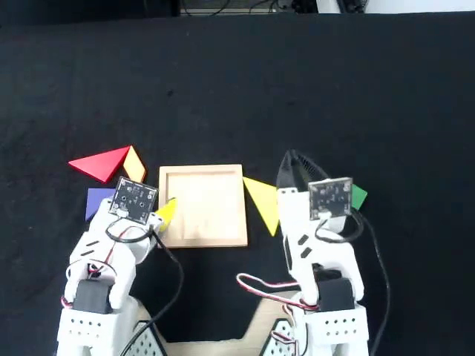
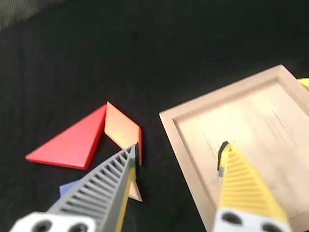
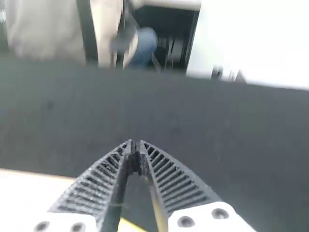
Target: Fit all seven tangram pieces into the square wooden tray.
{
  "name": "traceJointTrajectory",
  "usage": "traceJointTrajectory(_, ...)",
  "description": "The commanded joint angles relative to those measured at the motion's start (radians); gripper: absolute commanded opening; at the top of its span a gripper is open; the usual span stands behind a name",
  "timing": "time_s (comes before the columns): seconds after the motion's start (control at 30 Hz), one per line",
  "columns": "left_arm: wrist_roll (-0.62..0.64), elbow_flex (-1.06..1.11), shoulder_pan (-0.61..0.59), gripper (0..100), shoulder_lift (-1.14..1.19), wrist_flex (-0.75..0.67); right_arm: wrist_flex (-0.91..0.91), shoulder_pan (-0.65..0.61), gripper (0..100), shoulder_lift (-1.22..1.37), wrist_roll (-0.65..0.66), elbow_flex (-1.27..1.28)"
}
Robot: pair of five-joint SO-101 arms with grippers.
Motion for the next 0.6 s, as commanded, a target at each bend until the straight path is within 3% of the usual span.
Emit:
traceJointTrajectory(0.0,0.002,0.019,-0.001,27,-0.008,-0.002,0.172,-0.02,1.1,-0.079,0.08,-0.001)
traceJointTrajectory(0.17,-0.031,0.019,0.036,27,-0.003,0.046,0.203,-0.123,1.1,-0.081,0.163,-0.002)
traceJointTrajectory(0.4,-0.127,0.019,0.087,27,-0.003,0.123,0.299,-0.322,1.1,-0.073,0.43,-0.001)
traceJointTrajectory(0.47,-0.127,0.019,0.067,27,-0.009,0.123,0.334,-0.345,1.1,-0.073,0.466,-0.001)
traceJointTrajectory(0.57,-0.014,0.019,-0.051,27,-0.009,0.025,0.325,-0.311,1.2,-0.082,0.489,-0.002)
